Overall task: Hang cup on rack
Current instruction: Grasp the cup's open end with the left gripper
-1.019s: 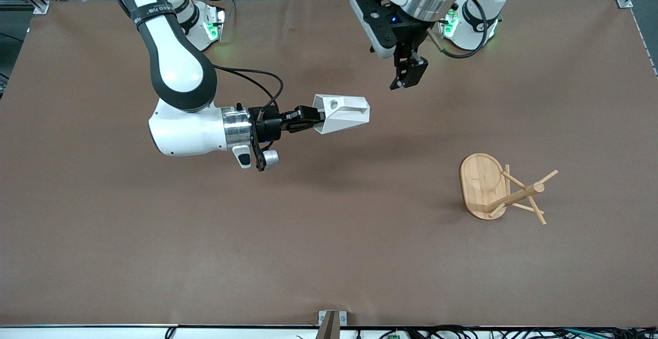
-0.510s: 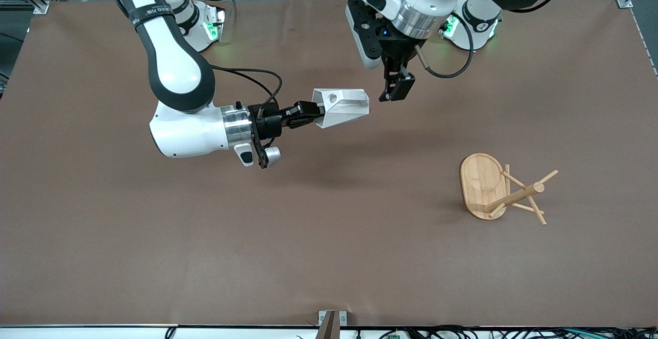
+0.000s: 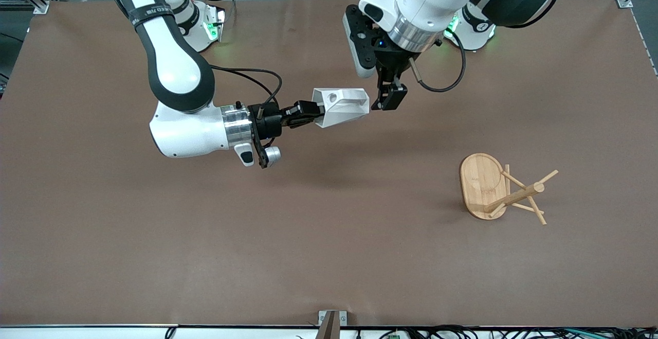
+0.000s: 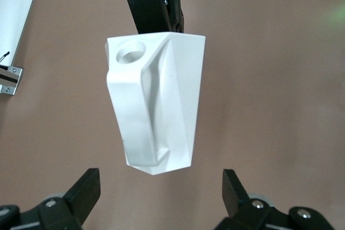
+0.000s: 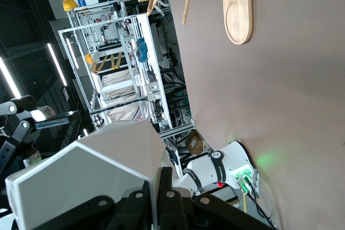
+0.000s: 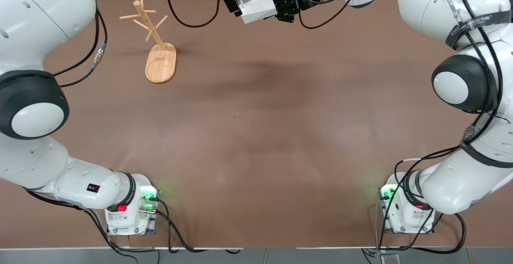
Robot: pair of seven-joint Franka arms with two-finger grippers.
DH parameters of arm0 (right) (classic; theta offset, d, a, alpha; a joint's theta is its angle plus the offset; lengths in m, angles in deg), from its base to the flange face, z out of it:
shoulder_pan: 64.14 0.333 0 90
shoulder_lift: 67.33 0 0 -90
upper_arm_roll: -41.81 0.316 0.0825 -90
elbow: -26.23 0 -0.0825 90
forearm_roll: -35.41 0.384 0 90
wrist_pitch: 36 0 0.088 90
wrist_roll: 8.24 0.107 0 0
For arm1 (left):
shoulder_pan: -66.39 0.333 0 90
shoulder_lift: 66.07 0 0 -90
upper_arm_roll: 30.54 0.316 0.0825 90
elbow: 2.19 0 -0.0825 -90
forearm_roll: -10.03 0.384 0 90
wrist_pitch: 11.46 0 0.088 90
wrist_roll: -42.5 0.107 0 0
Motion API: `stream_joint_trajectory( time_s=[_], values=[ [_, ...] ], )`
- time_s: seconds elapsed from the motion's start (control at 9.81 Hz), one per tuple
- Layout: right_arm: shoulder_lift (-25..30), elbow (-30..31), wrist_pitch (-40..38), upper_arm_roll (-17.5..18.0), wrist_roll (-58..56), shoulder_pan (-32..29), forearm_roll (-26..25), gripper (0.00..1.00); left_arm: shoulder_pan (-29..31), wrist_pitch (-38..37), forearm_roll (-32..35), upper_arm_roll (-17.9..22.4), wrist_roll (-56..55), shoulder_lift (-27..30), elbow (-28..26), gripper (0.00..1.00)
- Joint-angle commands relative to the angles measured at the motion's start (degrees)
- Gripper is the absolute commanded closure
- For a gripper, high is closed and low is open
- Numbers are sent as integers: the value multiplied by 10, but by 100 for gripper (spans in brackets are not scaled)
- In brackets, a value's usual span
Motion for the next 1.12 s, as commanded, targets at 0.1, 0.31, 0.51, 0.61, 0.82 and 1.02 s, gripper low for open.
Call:
stream_joint_trajectory(
  time_s=[0.1, 0.31, 0.51, 0.61, 0.82, 1.02],
  values=[
    [1, 2, -7, 1, -11, -4, 14, 99, 7, 24, -9, -7, 17, -25, -4, 0],
    [1, 2, -7, 1, -11, -4, 14, 99, 6, 27, -13, -7, 17, -33, -5, 0],
    [1, 2, -7, 1, -10, -4, 14, 98, 4, 29, -15, -7, 17, -39, -5, 0],
    [1, 2, -7, 1, -10, -2, 14, 98, 2, 29, -15, -7, 17, -40, -5, 0],
    [1, 2, -7, 1, -9, -2, 14, 98, 1, 29, -16, -7, 17, -45, -6, 0],
    [1, 2, -10, 1, -9, -2, 14, 98, 0, 29, -16, -7, 16, -52, -7, 0]
  ],
)
